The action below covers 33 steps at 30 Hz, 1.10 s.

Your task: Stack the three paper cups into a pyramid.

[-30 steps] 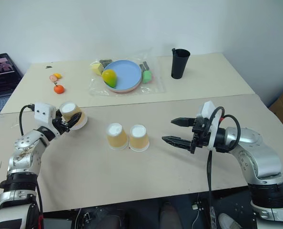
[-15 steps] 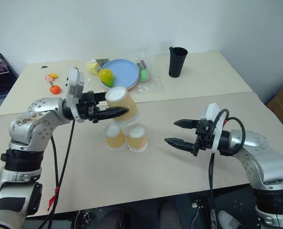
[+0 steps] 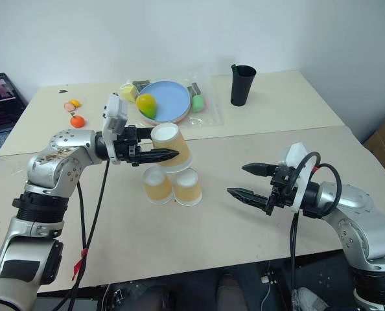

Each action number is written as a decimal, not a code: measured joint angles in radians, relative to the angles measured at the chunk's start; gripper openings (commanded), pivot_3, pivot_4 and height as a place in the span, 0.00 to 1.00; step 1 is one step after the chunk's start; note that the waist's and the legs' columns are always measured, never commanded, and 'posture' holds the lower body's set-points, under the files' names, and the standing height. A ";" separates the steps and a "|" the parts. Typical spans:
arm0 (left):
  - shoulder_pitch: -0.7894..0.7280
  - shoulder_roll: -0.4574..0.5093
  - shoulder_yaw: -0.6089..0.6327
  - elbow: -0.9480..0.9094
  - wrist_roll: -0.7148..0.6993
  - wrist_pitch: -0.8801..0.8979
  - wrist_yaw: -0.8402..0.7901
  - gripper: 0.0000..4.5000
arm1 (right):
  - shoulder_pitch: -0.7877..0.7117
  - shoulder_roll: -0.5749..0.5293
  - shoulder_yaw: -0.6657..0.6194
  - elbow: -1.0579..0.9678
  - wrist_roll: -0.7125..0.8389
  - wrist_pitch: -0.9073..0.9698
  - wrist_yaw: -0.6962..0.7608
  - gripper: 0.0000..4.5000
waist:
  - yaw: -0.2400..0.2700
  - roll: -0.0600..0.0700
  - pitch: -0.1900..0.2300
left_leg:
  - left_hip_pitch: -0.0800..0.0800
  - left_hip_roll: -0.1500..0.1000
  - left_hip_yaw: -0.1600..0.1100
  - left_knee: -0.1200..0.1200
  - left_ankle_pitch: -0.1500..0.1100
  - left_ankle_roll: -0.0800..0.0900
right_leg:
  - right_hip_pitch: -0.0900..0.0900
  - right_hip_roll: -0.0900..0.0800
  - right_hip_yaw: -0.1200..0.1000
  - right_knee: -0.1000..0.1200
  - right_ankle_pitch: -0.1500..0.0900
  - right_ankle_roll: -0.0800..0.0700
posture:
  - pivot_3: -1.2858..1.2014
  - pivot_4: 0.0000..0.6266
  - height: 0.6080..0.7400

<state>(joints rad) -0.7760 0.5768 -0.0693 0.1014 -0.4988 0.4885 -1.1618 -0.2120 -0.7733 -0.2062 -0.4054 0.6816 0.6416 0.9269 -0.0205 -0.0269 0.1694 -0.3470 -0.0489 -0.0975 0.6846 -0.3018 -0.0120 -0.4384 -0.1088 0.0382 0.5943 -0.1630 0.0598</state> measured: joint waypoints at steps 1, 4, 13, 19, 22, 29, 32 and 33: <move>0.000 -0.002 -0.001 0.004 0.004 -0.001 -0.002 0.70 | 0.000 0.000 0.000 0.000 0.001 0.000 -0.002 0.98 | 0.002 0.000 0.000 | 0.000 0.000 0.000 0.000 0.000 0.000 | 0.000 0.000 0.000 0.000 0.000 0.000 | 0.52 0.24 0.96; 0.000 -0.009 -0.016 0.006 0.010 -0.004 -0.016 0.70 | 0.000 0.000 0.000 0.000 0.001 0.000 -0.008 0.98 | 0.006 0.000 0.000 | 0.000 0.000 0.000 0.000 0.000 0.000 | 0.000 0.000 0.000 0.000 0.000 0.000 | 0.52 0.24 0.96; 0.015 -0.006 -0.044 0.006 0.069 -0.027 -0.030 0.70 | 0.000 0.000 0.000 0.000 0.002 0.000 -0.013 0.98 | 0.004 0.000 0.000 | 0.000 0.000 0.000 0.000 0.000 0.000 | 0.000 0.000 0.000 0.000 0.000 0.000 | 0.52 0.24 0.96; 0.037 -0.001 -0.042 -0.005 0.078 -0.032 -0.022 0.70 | -0.001 0.000 0.000 0.001 0.001 0.000 -0.012 0.98 | 0.005 0.000 0.000 | 0.000 0.000 0.000 0.000 0.000 0.000 | 0.000 0.000 0.000 0.000 0.000 0.000 | 0.52 0.24 0.96; 0.043 0.000 -0.035 -0.009 0.078 -0.031 -0.014 0.70 | -0.004 0.000 0.000 0.002 0.001 0.000 -0.011 0.98 | 0.003 0.000 0.000 | 0.000 0.000 0.000 0.000 0.000 0.000 | 0.000 0.000 0.000 0.000 0.000 0.000 | 0.52 0.24 0.96; 0.057 0.006 -0.026 -0.018 0.069 -0.021 -0.001 0.96 | -0.017 -0.006 0.000 0.006 0.001 0.000 -0.003 0.98 | 0.003 0.000 0.000 | 0.001 0.000 0.000 0.000 0.000 0.000 | 0.000 0.000 0.000 0.000 0.000 0.000 | 0.52 0.24 0.96; 0.067 0.008 -0.026 -0.017 0.082 -0.025 0.020 1.00 | -0.018 -0.008 0.000 0.007 0.001 0.000 0.006 0.98 | 0.004 0.000 0.000 | 0.000 0.000 0.000 0.001 0.000 0.000 | 0.000 0.000 0.000 0.000 0.000 0.000 | 0.52 0.24 0.96; 0.068 0.008 -0.026 -0.017 0.086 -0.027 0.025 1.00 | -0.019 -0.008 0.000 0.009 0.000 0.000 0.007 0.98 | 0.005 0.000 0.000 | 0.000 0.000 0.000 0.001 0.000 0.000 | 0.000 0.000 0.000 0.000 0.000 0.000 | 0.52 0.24 0.96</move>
<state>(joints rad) -0.7082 0.5851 -0.0948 0.0839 -0.4132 0.4612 -1.1371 -0.2305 -0.7817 -0.2057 -0.3968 0.6820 0.6414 0.9341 -0.0155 -0.0269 0.1694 -0.3466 -0.0489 -0.0975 0.6852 -0.3018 -0.0119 -0.4382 -0.1087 0.0383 0.5948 -0.1630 0.0598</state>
